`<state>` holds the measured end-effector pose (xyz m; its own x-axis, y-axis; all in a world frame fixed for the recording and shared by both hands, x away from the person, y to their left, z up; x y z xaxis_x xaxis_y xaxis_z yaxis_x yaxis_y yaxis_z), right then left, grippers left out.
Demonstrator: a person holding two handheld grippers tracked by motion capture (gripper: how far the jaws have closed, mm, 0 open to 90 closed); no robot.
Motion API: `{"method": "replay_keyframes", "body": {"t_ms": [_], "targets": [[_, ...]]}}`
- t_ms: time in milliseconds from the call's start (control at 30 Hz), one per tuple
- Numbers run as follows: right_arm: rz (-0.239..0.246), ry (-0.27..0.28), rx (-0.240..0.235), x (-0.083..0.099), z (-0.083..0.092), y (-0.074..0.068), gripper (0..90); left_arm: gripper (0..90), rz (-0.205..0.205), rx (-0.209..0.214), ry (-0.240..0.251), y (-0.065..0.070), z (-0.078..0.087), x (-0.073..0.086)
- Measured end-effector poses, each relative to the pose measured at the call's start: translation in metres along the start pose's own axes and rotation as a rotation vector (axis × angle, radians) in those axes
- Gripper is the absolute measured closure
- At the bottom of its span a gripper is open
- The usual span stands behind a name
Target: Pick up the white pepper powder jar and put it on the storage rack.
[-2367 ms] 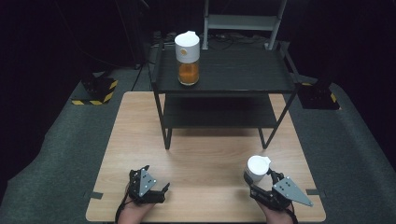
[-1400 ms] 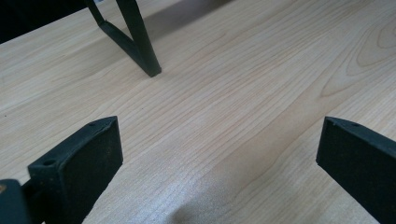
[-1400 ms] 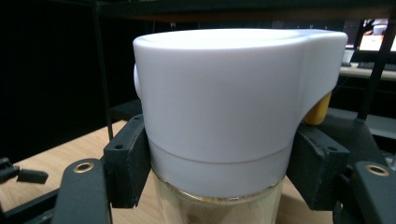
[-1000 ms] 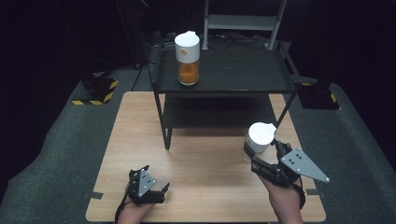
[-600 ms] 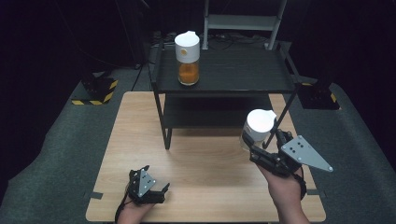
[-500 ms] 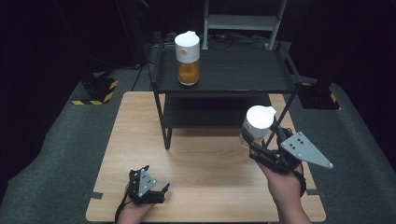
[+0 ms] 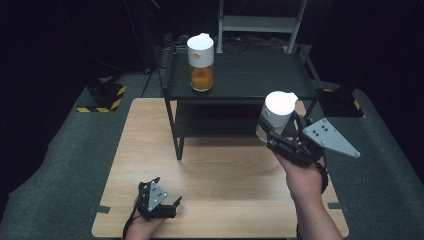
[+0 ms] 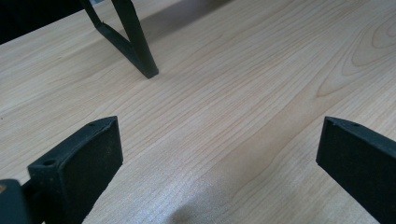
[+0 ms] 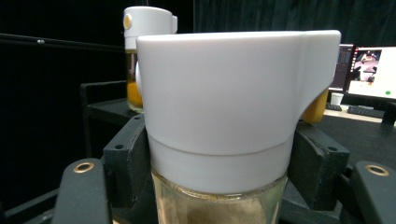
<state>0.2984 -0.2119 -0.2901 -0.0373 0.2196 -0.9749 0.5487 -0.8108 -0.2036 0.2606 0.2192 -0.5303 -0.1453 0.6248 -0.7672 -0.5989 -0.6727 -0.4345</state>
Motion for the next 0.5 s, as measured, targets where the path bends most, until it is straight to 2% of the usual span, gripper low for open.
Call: {"method": "replay_keyframes", "body": {"t_ms": [267,433,500], "targets": [[-0.033,0.011,0.013,-0.024,-0.021,0.005,30.3,0.7,0.008,0.003,0.006,-0.001,0.0,0.001],[-0.016,0.026,0.032,-0.034,-0.032,0.004,30.3,0.7,0.008,0.004,0.008,-0.001,0.001,0.001],[-0.026,0.025,0.032,-0.037,-0.037,0.005,30.3,0.7,0.009,0.004,0.01,-0.001,0.001,0.001]]}}
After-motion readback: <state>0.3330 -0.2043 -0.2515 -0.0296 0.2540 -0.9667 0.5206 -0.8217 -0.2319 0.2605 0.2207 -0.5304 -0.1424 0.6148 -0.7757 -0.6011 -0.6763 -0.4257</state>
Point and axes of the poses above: each handheld gripper's, and its own axes: z roughly backward along the jaws, x roughly out of its underside, y roughly to its right, the point moved 10 cm from there along -z, roughly forward along the jaws, and after that the axes turned 15 degrees about -z, right-handed, at the moved point
